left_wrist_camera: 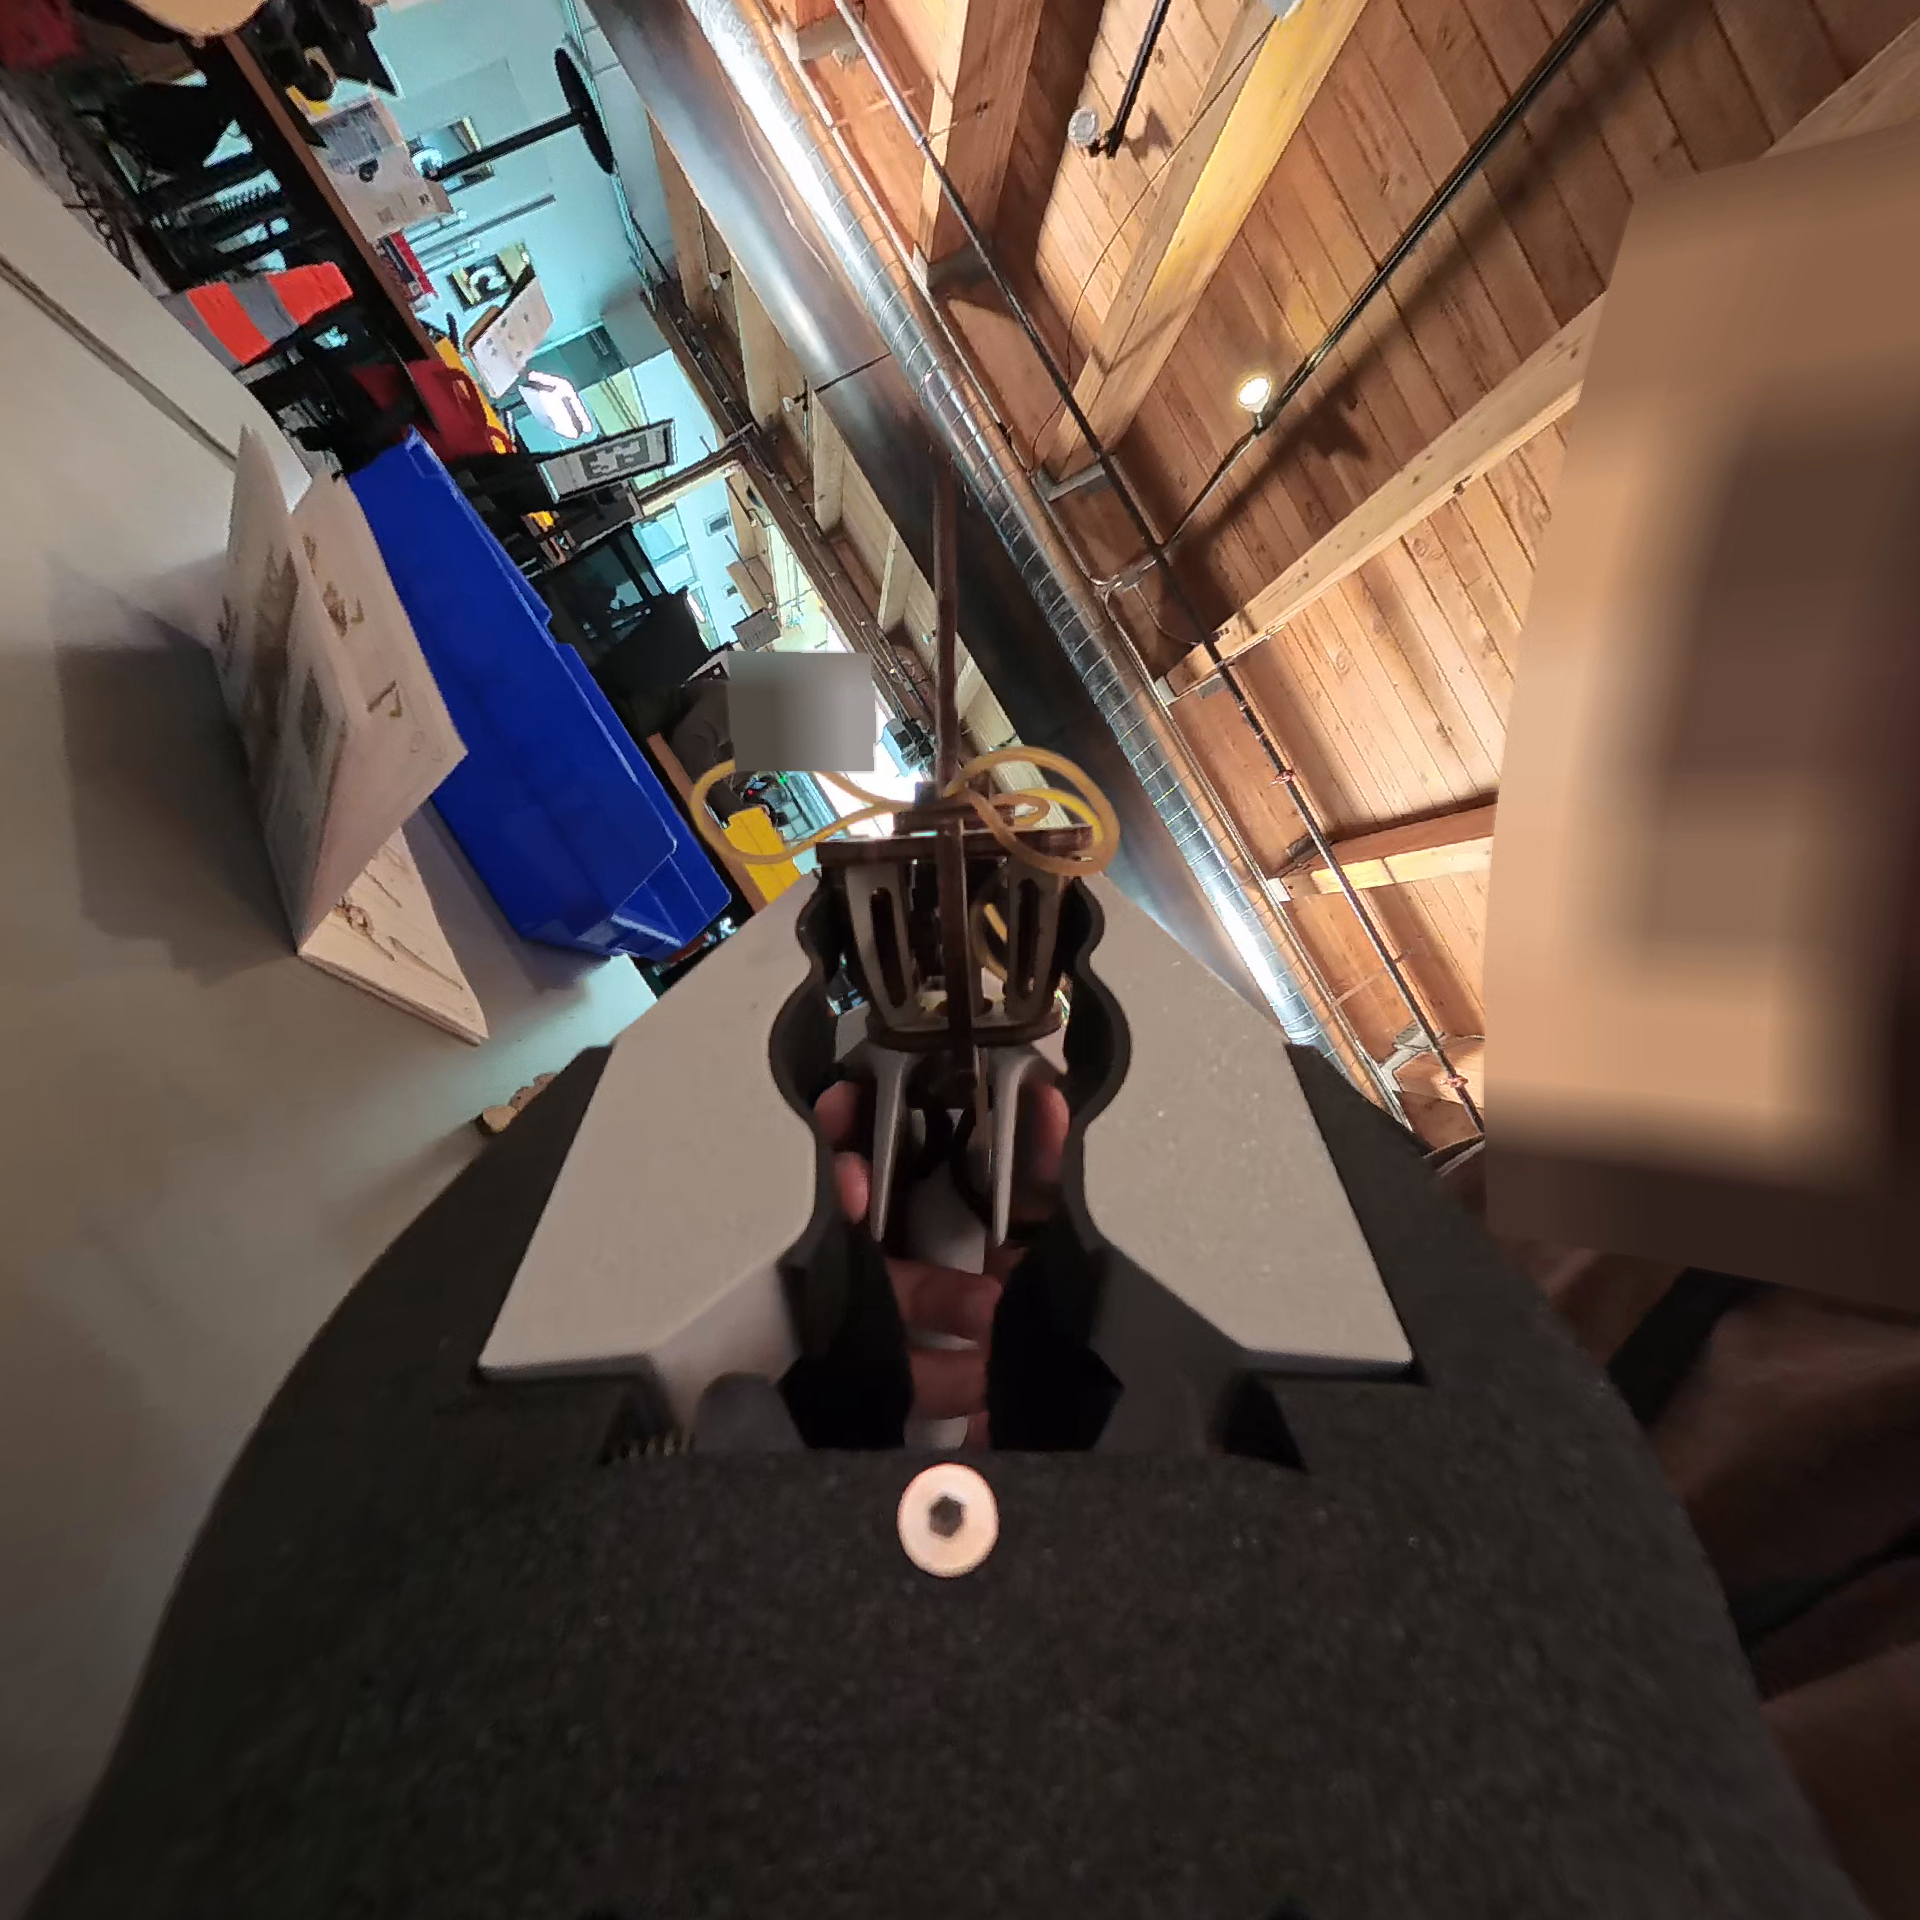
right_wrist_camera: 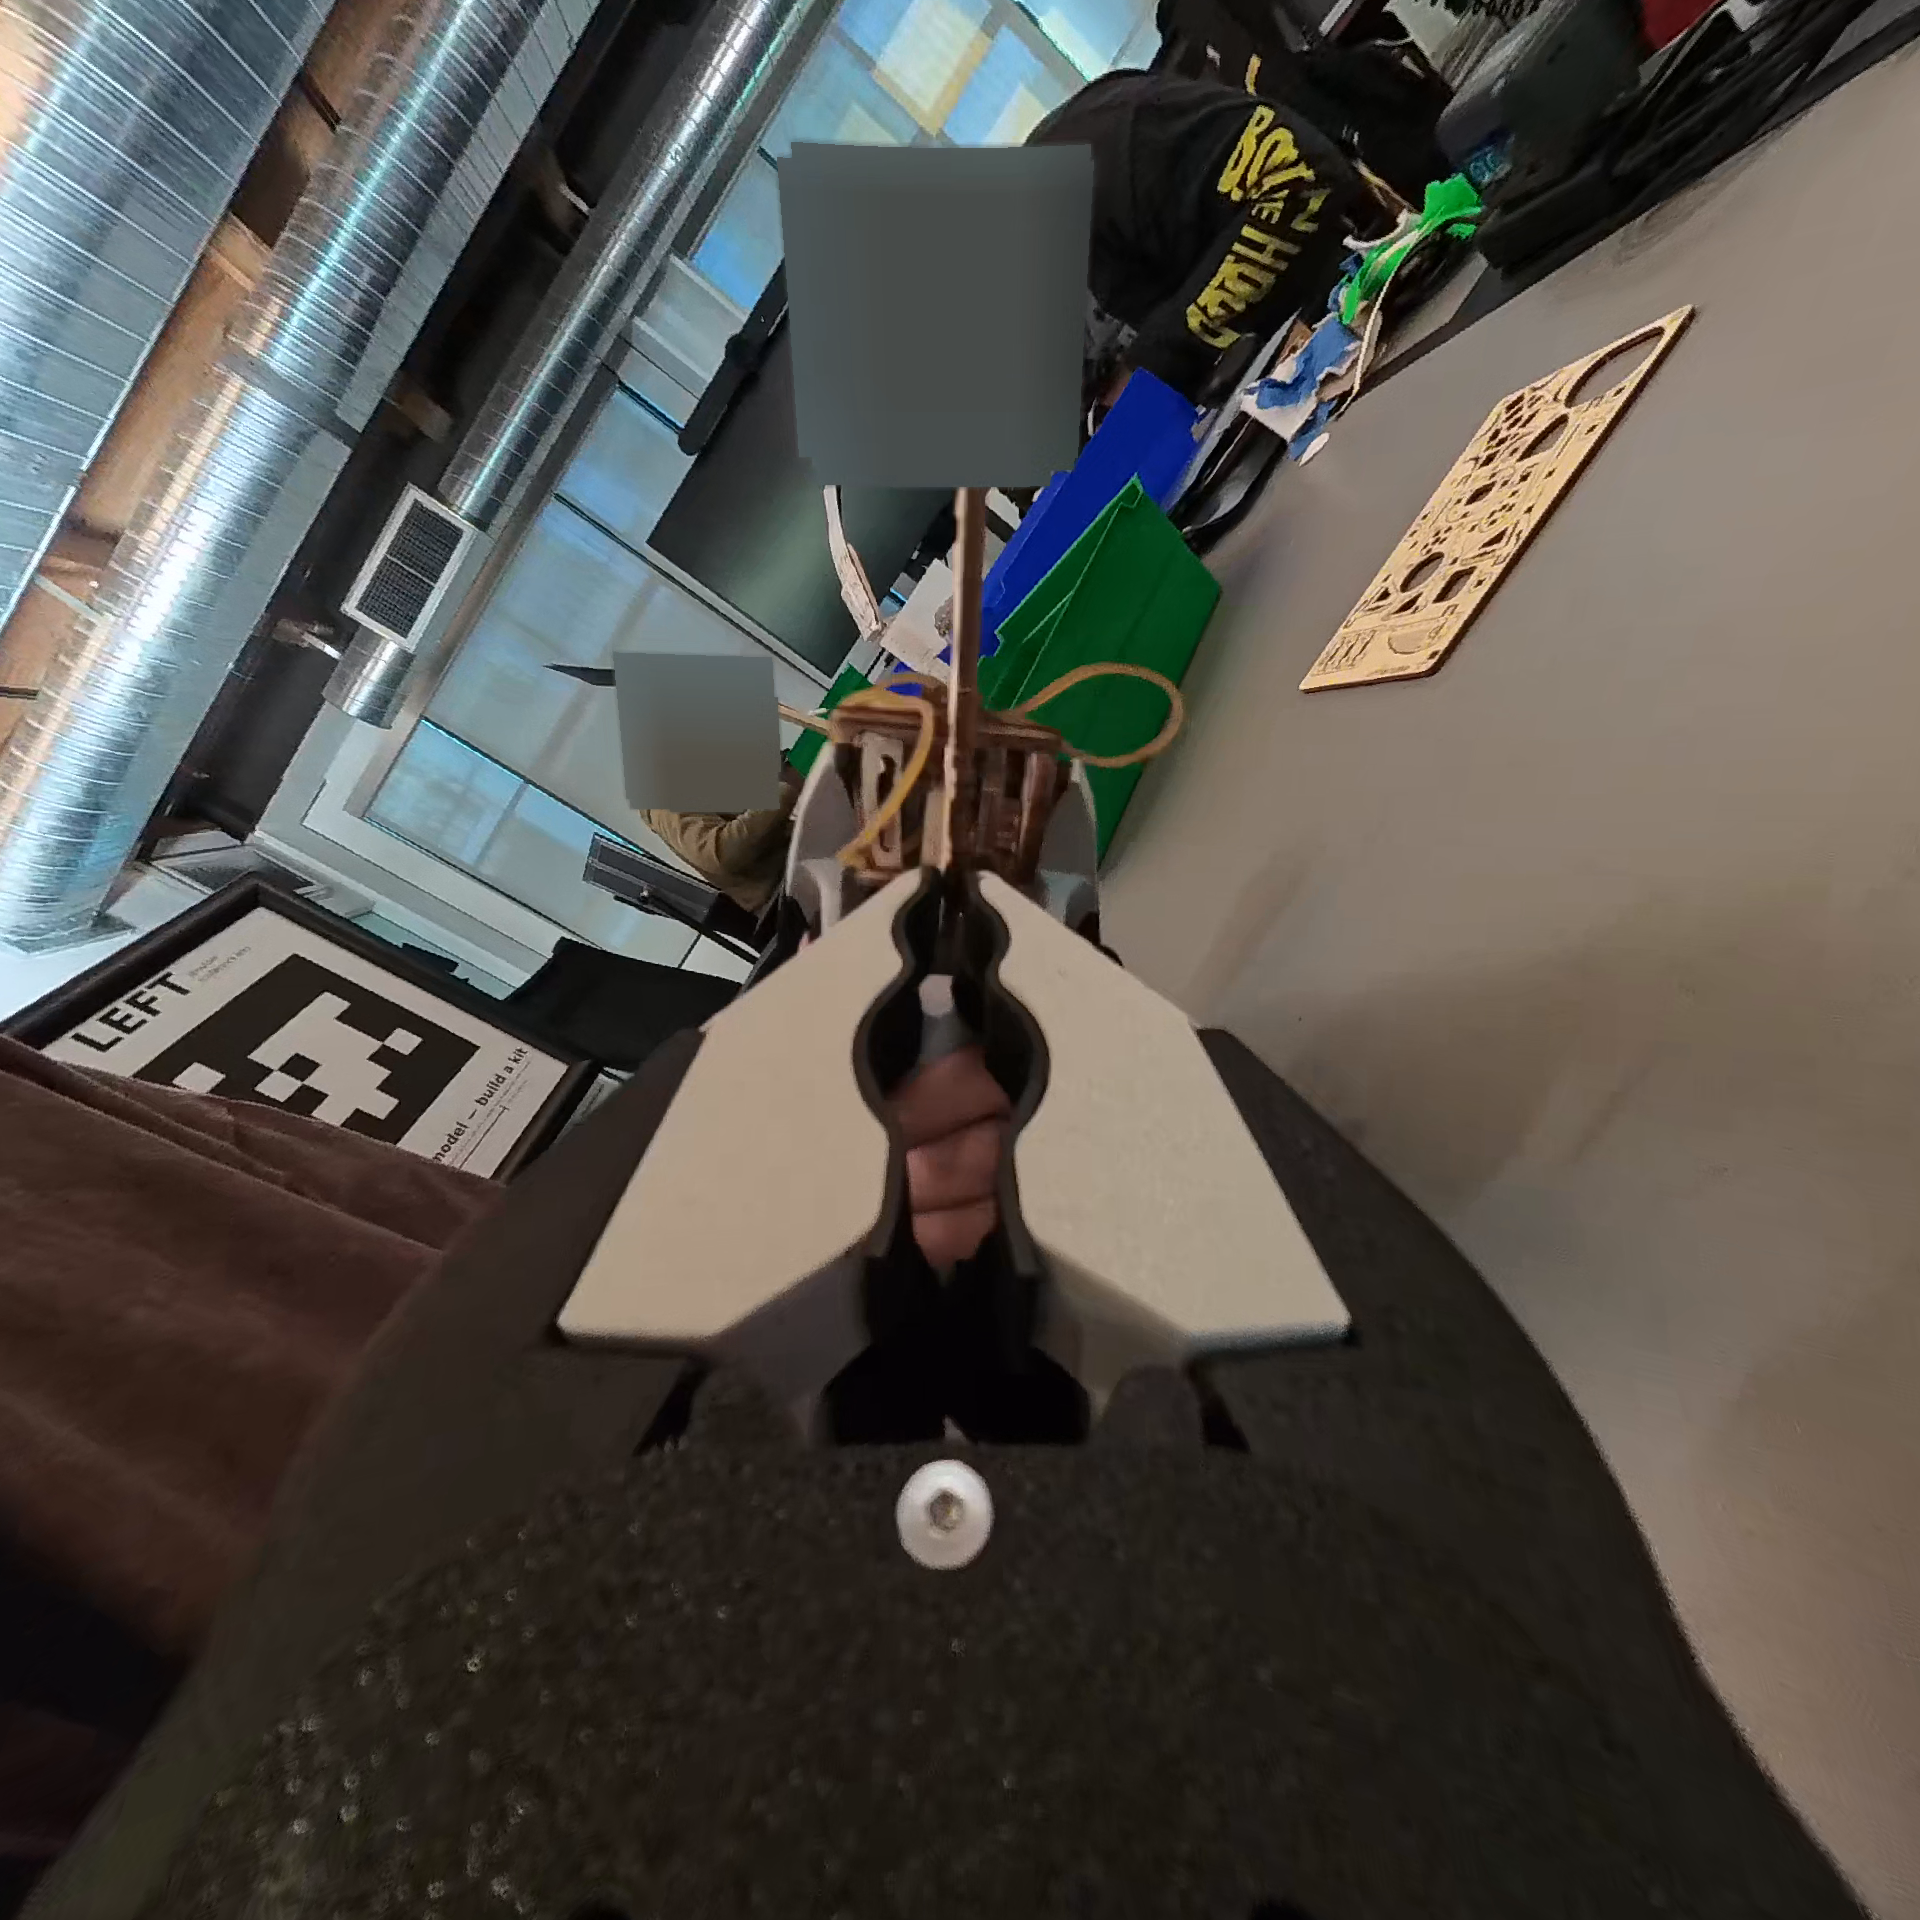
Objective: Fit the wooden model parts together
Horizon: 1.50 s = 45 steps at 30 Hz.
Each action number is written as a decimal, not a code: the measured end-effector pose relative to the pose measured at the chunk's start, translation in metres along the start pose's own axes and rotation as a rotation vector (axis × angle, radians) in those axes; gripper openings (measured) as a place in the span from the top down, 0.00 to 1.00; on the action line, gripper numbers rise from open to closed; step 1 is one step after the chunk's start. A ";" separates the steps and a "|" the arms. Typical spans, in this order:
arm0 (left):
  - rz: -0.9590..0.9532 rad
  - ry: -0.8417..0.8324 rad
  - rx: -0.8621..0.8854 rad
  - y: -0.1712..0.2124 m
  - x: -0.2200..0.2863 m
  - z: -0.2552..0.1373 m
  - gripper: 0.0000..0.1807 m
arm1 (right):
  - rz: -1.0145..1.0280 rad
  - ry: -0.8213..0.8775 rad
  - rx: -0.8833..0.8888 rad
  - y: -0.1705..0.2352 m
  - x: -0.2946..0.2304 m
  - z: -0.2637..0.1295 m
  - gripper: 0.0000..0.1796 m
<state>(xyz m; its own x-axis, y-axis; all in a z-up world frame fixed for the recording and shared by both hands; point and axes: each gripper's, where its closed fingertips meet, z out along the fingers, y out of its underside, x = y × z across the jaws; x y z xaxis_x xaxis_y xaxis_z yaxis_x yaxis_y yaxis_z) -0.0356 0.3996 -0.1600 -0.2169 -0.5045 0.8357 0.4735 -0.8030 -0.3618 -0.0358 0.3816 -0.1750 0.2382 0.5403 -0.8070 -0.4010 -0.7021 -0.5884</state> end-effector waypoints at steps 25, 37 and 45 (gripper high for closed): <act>0.072 -0.001 0.023 0.004 0.010 0.005 0.78 | 0.027 -0.062 0.107 -0.003 -0.012 -0.002 0.99; -0.008 -0.004 -0.005 0.006 -0.001 0.002 0.79 | 0.021 -0.062 0.045 0.002 -0.004 -0.001 0.99; -0.038 -0.009 -0.006 0.007 -0.007 0.001 0.79 | 0.019 -0.052 0.044 0.001 0.000 -0.001 0.98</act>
<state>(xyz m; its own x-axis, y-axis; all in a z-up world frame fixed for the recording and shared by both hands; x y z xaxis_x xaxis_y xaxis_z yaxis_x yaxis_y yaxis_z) -0.0302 0.3982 -0.1680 -0.2266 -0.4709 0.8526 0.4600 -0.8233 -0.3325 -0.0356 0.3801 -0.1759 0.1842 0.5514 -0.8137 -0.4435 -0.6921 -0.5695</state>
